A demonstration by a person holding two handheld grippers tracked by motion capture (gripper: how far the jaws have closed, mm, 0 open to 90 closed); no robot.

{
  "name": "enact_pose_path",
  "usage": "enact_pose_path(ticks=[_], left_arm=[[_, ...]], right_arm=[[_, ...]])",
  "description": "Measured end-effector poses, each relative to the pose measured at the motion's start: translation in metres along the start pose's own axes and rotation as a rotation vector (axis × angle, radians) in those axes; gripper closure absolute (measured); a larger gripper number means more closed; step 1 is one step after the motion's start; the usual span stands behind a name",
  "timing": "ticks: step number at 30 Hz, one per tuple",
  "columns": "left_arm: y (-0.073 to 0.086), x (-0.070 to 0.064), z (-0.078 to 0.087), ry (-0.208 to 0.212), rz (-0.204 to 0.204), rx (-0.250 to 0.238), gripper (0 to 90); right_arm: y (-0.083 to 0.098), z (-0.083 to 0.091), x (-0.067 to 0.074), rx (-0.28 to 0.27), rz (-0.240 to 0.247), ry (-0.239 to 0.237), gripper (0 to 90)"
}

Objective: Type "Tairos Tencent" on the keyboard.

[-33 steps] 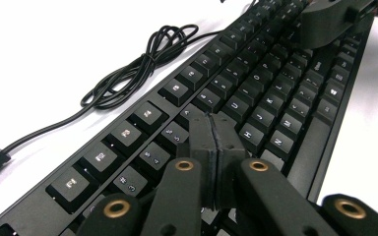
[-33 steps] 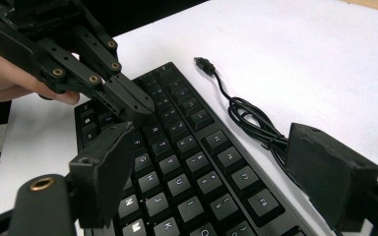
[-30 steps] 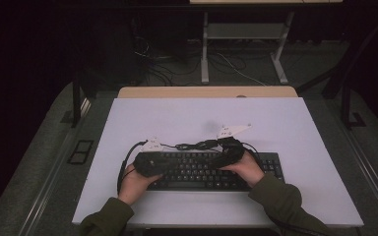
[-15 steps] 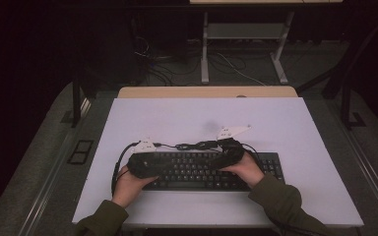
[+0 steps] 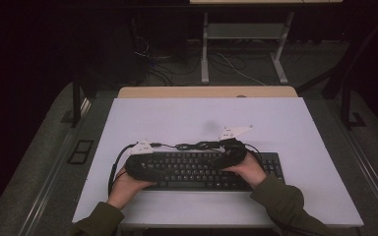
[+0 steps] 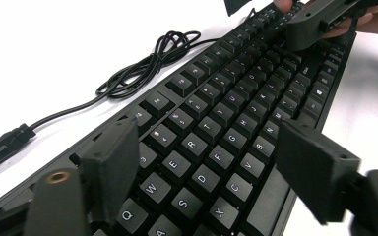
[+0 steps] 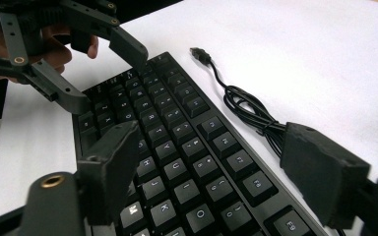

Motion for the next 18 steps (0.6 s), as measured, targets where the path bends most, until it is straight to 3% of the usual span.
enact_pose_path(ticks=[11, 18], left_arm=[[0.0005, 0.0018, -0.0034, -0.018, 0.004, -0.001, 8.2], [0.0001, 0.0029, -0.0030, -0.025, 0.015, -0.011, 1.7]], right_arm=[[0.0034, -0.0006, -0.0001, 0.033, 0.006, -0.010, 38.1], [0.0054, 0.0014, -0.0008, 0.043, 0.011, -0.012, 55.7]])
Point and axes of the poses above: each handheld gripper's, and its own axes: z roughly backward along the jaws, y roughly out of its underside, x roughly to its left, the point moved 3 cm from there along -z, roughly forward along the jaws, and after that the axes turned 14 degrees about x, right-handed, at the moved point
